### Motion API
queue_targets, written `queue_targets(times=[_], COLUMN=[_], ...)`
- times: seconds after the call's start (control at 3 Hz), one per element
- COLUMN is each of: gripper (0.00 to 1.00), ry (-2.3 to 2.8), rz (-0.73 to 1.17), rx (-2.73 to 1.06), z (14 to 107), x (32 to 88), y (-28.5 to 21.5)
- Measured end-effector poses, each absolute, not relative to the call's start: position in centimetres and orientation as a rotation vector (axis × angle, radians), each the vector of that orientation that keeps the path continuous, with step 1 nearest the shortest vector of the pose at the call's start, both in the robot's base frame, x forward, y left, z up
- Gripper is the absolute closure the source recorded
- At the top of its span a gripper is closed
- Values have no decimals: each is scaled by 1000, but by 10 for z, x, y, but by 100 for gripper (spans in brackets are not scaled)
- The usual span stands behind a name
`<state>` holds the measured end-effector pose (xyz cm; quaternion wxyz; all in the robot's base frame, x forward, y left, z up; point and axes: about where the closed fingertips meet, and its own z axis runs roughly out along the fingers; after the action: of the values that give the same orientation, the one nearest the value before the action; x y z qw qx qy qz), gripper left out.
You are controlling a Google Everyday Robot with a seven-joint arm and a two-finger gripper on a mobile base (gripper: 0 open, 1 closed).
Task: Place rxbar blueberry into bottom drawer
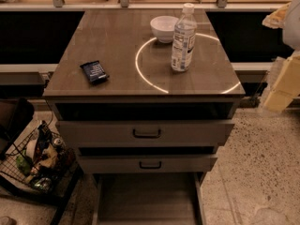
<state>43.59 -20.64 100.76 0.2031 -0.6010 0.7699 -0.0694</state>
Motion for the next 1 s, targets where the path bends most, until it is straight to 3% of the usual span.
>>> queue_targets(times=[0.67, 1.0], gripper=[0, 0], ry=[2130, 2137], rz=[-126, 67], rx=[-1554, -1393], z=[988, 949], x=[445, 445], y=[-186, -151])
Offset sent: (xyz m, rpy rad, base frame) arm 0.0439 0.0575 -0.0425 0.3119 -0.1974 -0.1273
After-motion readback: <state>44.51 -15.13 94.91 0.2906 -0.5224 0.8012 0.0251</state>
